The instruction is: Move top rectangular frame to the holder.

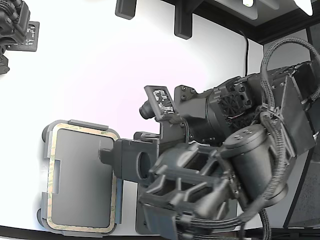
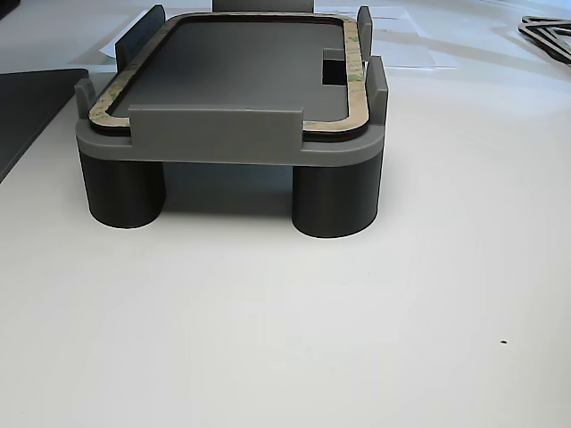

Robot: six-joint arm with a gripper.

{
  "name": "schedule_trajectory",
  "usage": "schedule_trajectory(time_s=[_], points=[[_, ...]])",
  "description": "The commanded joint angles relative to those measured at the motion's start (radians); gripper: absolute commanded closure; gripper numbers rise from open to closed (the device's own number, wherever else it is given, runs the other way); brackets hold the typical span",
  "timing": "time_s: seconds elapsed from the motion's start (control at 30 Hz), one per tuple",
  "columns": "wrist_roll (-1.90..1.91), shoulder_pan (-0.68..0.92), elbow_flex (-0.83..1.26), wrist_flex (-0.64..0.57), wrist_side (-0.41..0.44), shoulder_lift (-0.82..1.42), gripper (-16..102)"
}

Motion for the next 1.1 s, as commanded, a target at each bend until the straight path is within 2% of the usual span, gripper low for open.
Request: schedule_trajectory(time_s=[0.0, 0.13, 0.2, 0.3, 0.4, 0.63, 0.8, 1.0, 1.07], points=[[-0.121, 0.0, 0.023, -0.094, 0.133, 0.117, -14], [-0.43, 0.014, 0.213, -0.285, 0.27, 0.314, -14], [-0.638, 0.006, 0.328, -0.419, 0.288, 0.431, -14], [-0.946, -0.031, 0.439, -0.509, 0.262, 0.581, -14], [-1.19, -0.095, 0.525, -0.506, 0.199, 0.724, -14], [-1.611, -0.302, 0.876, -0.612, 0.006, 1.097, -14], [-1.732, -0.359, 1.028, -0.604, -0.028, 1.267, -14], [-1.743, -0.362, 1.146, -0.52, -0.051, 1.405, -14], [-1.75, -0.362, 1.22, -0.534, -0.061, 1.471, -14]])
